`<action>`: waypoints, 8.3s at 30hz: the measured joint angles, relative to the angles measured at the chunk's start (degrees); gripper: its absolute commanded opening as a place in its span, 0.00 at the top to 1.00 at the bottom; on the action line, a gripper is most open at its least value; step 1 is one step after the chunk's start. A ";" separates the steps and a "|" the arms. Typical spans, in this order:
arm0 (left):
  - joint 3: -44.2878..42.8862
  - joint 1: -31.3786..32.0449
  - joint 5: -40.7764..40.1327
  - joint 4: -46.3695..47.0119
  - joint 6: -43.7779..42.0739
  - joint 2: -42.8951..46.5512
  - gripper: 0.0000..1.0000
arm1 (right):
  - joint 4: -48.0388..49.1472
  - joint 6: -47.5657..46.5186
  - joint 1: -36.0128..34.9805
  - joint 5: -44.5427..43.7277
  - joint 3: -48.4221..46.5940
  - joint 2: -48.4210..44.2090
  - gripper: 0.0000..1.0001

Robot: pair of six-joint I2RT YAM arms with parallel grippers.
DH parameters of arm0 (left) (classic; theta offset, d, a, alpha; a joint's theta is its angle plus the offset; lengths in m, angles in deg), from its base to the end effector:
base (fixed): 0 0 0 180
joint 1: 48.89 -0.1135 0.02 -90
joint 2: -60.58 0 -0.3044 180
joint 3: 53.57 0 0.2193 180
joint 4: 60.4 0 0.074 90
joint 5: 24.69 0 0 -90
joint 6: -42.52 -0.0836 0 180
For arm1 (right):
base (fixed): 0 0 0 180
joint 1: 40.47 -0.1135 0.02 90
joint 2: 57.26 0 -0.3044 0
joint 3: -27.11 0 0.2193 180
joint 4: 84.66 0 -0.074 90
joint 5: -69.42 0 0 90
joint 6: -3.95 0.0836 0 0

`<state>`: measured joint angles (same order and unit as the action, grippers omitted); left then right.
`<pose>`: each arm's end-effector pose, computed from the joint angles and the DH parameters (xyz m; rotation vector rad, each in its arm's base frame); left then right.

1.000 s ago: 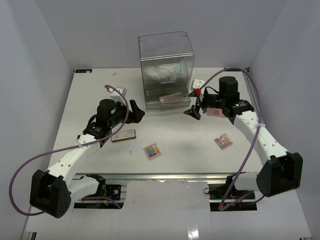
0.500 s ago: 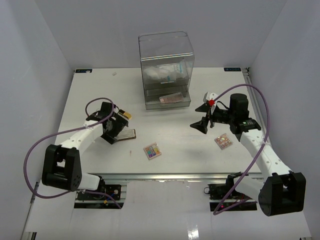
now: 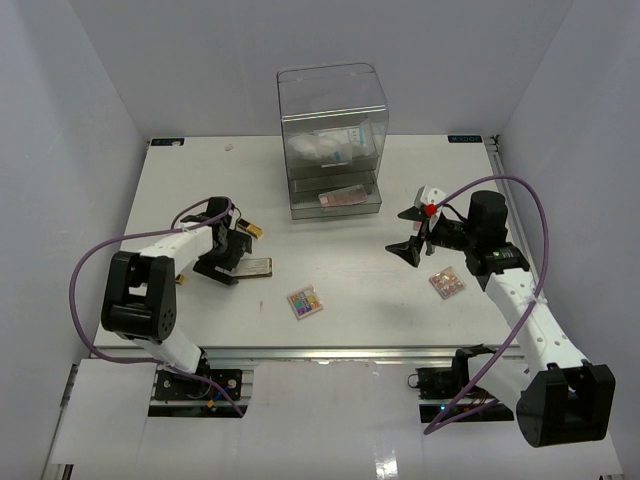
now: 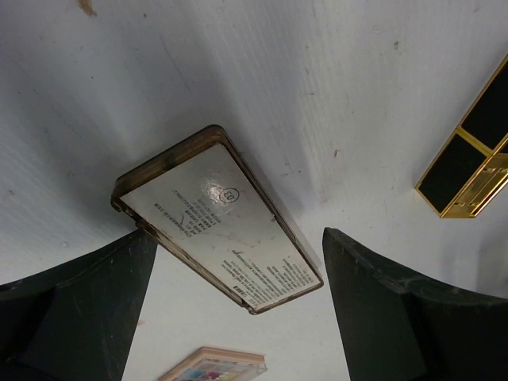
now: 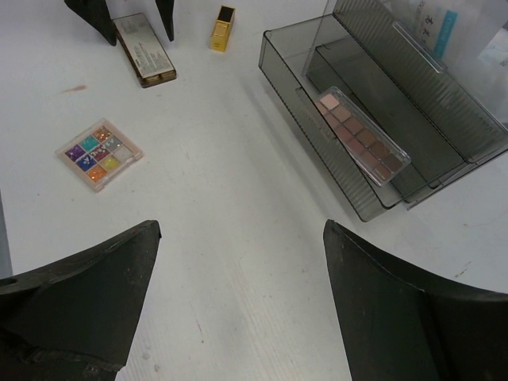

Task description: Organize the makeup

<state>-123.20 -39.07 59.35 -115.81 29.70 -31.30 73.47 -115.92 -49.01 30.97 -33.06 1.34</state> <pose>0.2641 -0.0369 0.1812 -1.6286 2.4143 -0.1067 0.1869 0.0943 0.3356 -1.1206 1.4452 0.5992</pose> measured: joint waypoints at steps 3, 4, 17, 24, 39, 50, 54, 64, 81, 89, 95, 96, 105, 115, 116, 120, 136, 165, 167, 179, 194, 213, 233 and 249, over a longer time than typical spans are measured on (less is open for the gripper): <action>-0.58 -0.69 0.32 -0.07 0.44 -0.65 0.04 | 0.08 -0.45 0.26 -0.14 0.12 -0.34 0.10; -0.63 -0.94 0.50 -0.07 0.59 -0.79 0.04 | 0.09 -0.54 0.28 -0.22 0.14 -0.39 0.10; -12.31 -3.16 2.50 -10.59 -0.89 -11.72 0.03 | 0.12 -1.24 0.65 -0.43 0.34 -1.01 0.10; -18.27 -3.37 2.68 -16.53 -2.98 -16.56 0.08 | 0.15 -1.78 0.70 -0.43 1.05 -1.36 0.10; -12.52 -3.33 2.28 -10.19 -2.41 -11.85 0.65 | 0.18 -1.90 0.98 -0.39 1.05 -1.56 0.10; -0.32 -1.74 1.45 -3.09 -4.51 2.98 0.82 | 0.18 -2.09 1.53 -0.39 1.07 -1.56 0.10; -1.43 3.18 2.16 -2.68 -4.20 10.18 0.82 | 0.18 -2.20 1.75 -0.39 1.07 -1.56 0.10; -21.83 15.50 2.54 0.26 2.35 4.65 0.80 | 0.20 -2.77 1.91 -0.38 1.38 -1.56 0.10; -35.86 18.46 -0.54 5.56 19.88 -13.22 0.64 | 0.18 -3.62 2.20 -0.25 2.10 -1.56 0.10; -38.97 18.46 -1.12 7.45 22.52 -18.48 0.29 | 0.18 -3.77 2.54 0.05 2.10 -1.56 0.10; -38.97 18.46 -1.64 8.17 22.40 -19.50 0.06 | 0.18 -3.80 2.81 0.11 2.10 -1.56 0.10; -38.97 18.46 -1.75 8.42 22.28 -19.44 0.03 | 0.18 -3.80 2.85 0.12 2.10 -1.56 0.10; -37.27 18.46 -1.27 8.80 21.34 -17.49 0.02 | 0.13 -4.43 3.71 1.19 2.10 -1.56 0.10; -15.21 17.92 2.86 20.34 8.15 5.32 0.02 | -6.54 -13.71 5.17 0.53 1.98 -1.15 0.10; -11.46 17.32 4.17 22.91 5.51 9.04 0.02 | -7.49 -14.81 5.18 -0.21 1.82 -0.65 0.10; 0.97 9.90 12.06 32.54 -6.75 20.75 0.02 | -11.55 -19.46 5.38 -4.49 -0.37 3.70 0.10; 11.77 2.36 37.78 45.63 -48.92 26.43 0.02 | -28.91 -39.39 11.25 -27.40 -29.52 43.18 0.10; 12.15 2.29 39.86 46.04 -52.56 27.91 0.02 | -43.56 -43.79 11.03 -30.31 -49.45 64.01 0.01; 12.15 2.29 39.88 46.04 -52.56 27.91 0.02 | -44.26 -43.86 11.03 -30.13 -50.50 64.64 0.06; 12.15 2.29 40.09 46.04 -52.53 27.91 0.02 | -45.13 -44.89 11.08 -29.39 -53.49 66.61 0.66; 12.15 2.29 40.17 46.06 -52.51 27.91 0.02 | -45.94 -44.37 10.75 -28.40 -41.03 51.70 0.84; 12.15 2.29 40.28 45.96 -53.30 27.91 0.02 | -39.46 -32.09 -21.12 -33.09 -54.84 45.67 0.79; 12.15 2.29 39.80 45.55 -53.86 27.93 0.02 | -32.43 -27.50 -21.12 -43.21 -63.99 59.13 0.41; 12.15 2.29 39.83 45.56 -54.07 27.93 0.02 | -29.46 -25.90 -17.91 -43.20 -58.87 57.13 0.30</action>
<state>-111.05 -36.79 99.19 -70.26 -24.36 -3.37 44.01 -141.83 -66.92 -12.23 -91.92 58.47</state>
